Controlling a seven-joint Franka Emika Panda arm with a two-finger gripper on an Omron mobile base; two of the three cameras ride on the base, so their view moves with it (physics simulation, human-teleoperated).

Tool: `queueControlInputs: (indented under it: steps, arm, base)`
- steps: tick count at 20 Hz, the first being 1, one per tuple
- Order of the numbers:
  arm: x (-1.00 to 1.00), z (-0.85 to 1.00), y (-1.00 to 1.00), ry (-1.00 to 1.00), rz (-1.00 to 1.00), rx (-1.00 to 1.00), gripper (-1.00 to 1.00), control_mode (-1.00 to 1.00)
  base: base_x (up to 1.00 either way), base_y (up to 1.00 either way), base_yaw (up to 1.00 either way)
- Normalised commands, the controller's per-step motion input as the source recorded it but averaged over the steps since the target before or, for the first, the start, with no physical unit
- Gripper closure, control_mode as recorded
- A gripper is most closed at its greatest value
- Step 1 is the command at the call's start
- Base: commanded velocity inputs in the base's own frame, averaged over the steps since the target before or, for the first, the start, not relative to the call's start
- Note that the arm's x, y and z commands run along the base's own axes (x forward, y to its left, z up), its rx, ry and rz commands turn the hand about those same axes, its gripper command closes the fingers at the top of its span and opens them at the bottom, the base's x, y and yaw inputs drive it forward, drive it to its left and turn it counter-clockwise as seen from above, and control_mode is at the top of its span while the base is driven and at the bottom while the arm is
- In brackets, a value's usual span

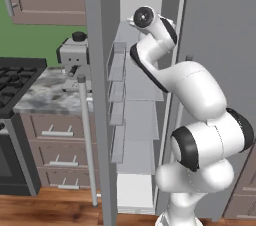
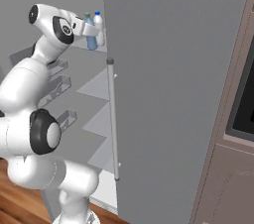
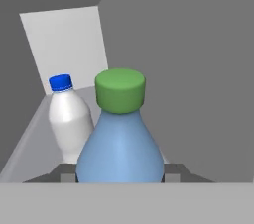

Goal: Take the bottled waters from the counter and place them in the freezer to freeze. Close the freezer door after placing the bottles.

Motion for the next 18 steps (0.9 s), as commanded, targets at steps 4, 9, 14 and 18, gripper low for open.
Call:
queueControlInputs:
  steps: [4,9,14,18]
  arm:
    - [0.45,0.0,0.0,0.0,0.04,-0.05,1.0,-1.0]
    - [0.21,0.0,0.0,0.0,0.07,-0.04,1.0,-1.0]
    - [0.03,-0.02,0.0,0.0,0.05,-0.01,1.0,-1.0]
    - [0.0,-0.02,0.0,0.0,0.0,0.0,1.0,-1.0]
  base:
    - [0.0,0.0,0.0]
    - [0.0,0.0,0.0]
    - [0.0,0.0,0.0]
    - [0.0,0.0,0.0]
